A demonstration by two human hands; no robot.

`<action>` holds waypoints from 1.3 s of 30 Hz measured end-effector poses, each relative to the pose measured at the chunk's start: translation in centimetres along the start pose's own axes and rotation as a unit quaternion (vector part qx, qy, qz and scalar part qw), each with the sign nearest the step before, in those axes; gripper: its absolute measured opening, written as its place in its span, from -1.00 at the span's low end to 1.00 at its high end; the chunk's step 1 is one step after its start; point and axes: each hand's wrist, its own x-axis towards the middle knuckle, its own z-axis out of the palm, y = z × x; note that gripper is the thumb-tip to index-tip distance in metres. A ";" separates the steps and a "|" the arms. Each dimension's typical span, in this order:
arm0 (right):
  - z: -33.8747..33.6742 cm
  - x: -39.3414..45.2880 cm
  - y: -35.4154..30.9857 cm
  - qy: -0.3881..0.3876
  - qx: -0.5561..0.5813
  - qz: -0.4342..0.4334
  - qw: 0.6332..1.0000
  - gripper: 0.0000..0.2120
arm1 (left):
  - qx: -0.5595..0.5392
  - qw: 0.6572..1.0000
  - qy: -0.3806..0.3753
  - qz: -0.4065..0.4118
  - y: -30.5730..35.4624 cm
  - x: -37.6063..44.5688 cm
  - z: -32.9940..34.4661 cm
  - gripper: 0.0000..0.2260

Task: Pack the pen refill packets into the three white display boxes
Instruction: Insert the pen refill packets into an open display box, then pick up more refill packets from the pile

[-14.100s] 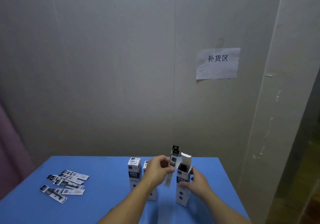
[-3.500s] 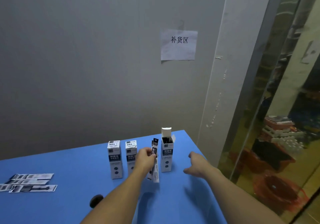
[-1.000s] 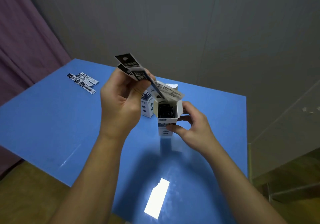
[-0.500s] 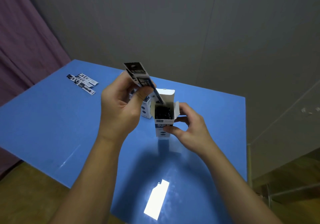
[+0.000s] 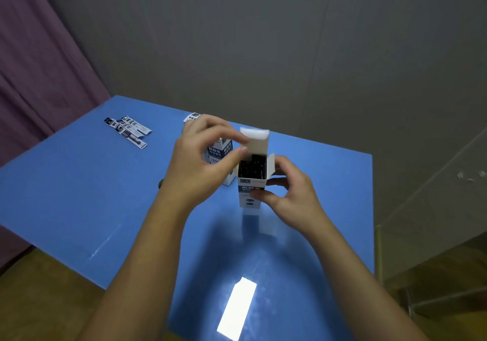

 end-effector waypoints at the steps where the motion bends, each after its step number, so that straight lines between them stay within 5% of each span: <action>1: 0.1 0.0 0.0 0.001 0.001 0.000 1.000 -0.53 | 0.027 1.000 -0.003 0.000 -0.2 0.0 0.3 -0.93; 17: 0.6 2.8 4.9 0.004 -0.121 0.149 0.981 -0.57 | -0.024 0.989 -0.006 -0.148 -6.1 -2.2 0.8 -0.75; 21: 0.8 1.7 5.7 -0.064 -0.281 0.271 0.918 -0.36 | -0.015 0.983 0.008 -0.180 -6.6 -3.6 -1.2 -0.73; 26: 3.2 -0.4 3.3 -0.156 -0.384 0.330 0.848 -0.81 | -0.012 0.976 0.022 -0.215 -7.7 -5.9 -5.5 -0.78; 30: 8.8 -0.2 0.6 -0.243 -0.370 0.281 0.852 -0.82 | 0.017 0.966 0.052 -0.253 -9.9 -8.3 -10.8 -0.83; 34: 15.4 2.1 -3.2 -0.243 -0.412 0.177 0.860 -0.64 | 0.100 0.948 0.062 -0.296 -12.6 -10.7 -17.0 -0.86; 39: 22.5 5.6 -8.5 -0.253 -0.453 0.063 0.853 -0.71 | 0.218 0.910 -0.020 -0.353 -15.3 -13.7 -25.1 -0.78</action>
